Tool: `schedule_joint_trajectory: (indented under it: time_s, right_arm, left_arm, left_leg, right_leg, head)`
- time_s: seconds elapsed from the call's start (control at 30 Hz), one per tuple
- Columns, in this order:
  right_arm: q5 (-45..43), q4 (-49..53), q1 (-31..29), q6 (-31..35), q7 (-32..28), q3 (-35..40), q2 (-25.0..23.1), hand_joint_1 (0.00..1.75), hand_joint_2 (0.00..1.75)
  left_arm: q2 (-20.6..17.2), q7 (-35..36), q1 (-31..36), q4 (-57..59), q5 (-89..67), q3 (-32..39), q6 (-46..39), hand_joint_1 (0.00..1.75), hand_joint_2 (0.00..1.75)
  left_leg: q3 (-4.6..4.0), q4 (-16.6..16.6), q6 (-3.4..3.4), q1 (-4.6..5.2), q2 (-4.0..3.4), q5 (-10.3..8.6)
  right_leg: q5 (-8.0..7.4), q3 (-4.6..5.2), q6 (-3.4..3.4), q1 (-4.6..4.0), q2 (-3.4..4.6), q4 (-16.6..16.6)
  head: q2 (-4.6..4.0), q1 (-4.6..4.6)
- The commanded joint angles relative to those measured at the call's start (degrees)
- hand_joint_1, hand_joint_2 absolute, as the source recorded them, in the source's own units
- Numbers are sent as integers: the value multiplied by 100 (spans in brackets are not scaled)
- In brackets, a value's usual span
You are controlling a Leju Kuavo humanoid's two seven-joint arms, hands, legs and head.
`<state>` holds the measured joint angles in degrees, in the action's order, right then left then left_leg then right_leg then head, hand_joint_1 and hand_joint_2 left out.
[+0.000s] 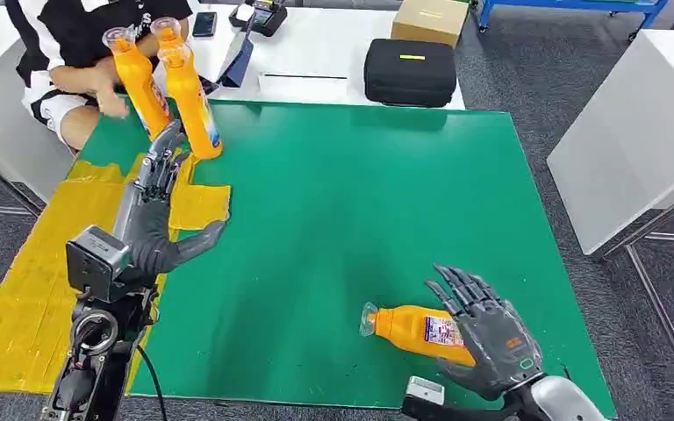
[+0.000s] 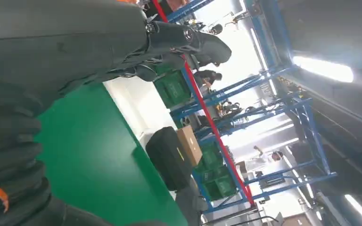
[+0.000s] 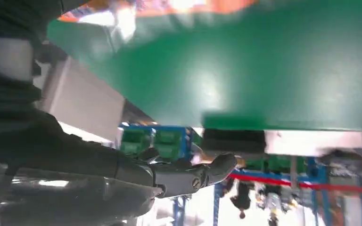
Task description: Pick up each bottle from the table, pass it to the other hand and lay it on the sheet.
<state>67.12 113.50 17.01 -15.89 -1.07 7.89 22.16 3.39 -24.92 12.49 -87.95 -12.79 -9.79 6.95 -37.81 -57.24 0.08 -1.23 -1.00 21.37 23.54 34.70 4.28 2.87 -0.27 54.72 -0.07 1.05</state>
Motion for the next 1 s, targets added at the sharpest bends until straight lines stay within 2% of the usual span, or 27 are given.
schedule_joint_trajectory:
  time_s: [0.03,0.17,0.3,0.6,0.63,0.67,0.73,0.77,0.83,1.0]
  right_arm:
    - [-170,-642,192,25,102,-594,-284,0,175]
    - [-214,-997,97,-68,96,-687,-439,0,175]
    - [-214,-1047,61,-61,91,-670,-473,0,175]
    - [-214,-1047,61,-61,91,-670,-473,0,175]
    - [-214,-1047,61,-61,91,-670,-473,0,175]
    - [-156,-1814,-283,-158,130,-587,-620,0,175]
    - [-149,-2064,-381,-127,134,-558,-644,0,175]
    - [-155,-2086,-373,-114,132,-562,-649,0,175]
    - [-177,-2258,-403,-110,124,-561,-653,0,175]
    - [-200,-2377,-359,-148,154,-539,-692,0,175]
  left_arm:
    - [102,47,-31,31,9,81,44,0,175]
    - [93,84,21,50,36,-10,101,0,175]
    - [94,92,29,53,33,-25,103,0,175]
    - [94,92,29,53,33,-25,103,0,175]
    - [94,92,29,53,33,-25,103,0,175]
    - [55,113,137,175,53,-122,134,0,175]
    - [54,112,157,235,53,-162,138,0,175]
    - [59,112,157,244,53,-169,139,0,175]
    - [74,108,212,333,51,-212,140,0,175]
    - [39,113,210,259,46,-332,151,0,175]
  left_leg:
    - [17,4,2,-5,9,5]
    - [45,2,5,-7,16,17]
    - [18,5,2,-6,6,4]
    - [38,3,3,-7,9,15]
    - [16,4,1,-5,4,4]
    - [31,3,3,-5,8,11]
    - [26,6,1,-11,1,6]
    - [46,8,4,-10,5,12]
    - [23,5,2,-8,5,3]
    - [49,6,5,-5,14,14]
  right_leg:
    - [5,-20,-22,-7,-4,-7]
    - [16,-49,-39,-11,-8,-8]
    - [2,-20,-21,-8,-3,-8]
    - [12,-39,-35,-11,-2,-7]
    - [2,-17,-19,-7,-1,-7]
    - [9,-32,-29,-8,-3,-6]
    - [0,-28,-24,-13,3,-14]
    - [6,-48,-38,-14,3,-16]
    - [1,-25,-23,-11,-1,-12]
    - [13,-50,-39,-9,-5,-10]
  head:
    - [0,-2]
    - [0,0]
    - [0,-2]
    - [0,-2]
    - [0,-2]
    - [0,-2]
    - [0,0]
    - [0,-2]
    - [0,-2]
    - [0,-2]
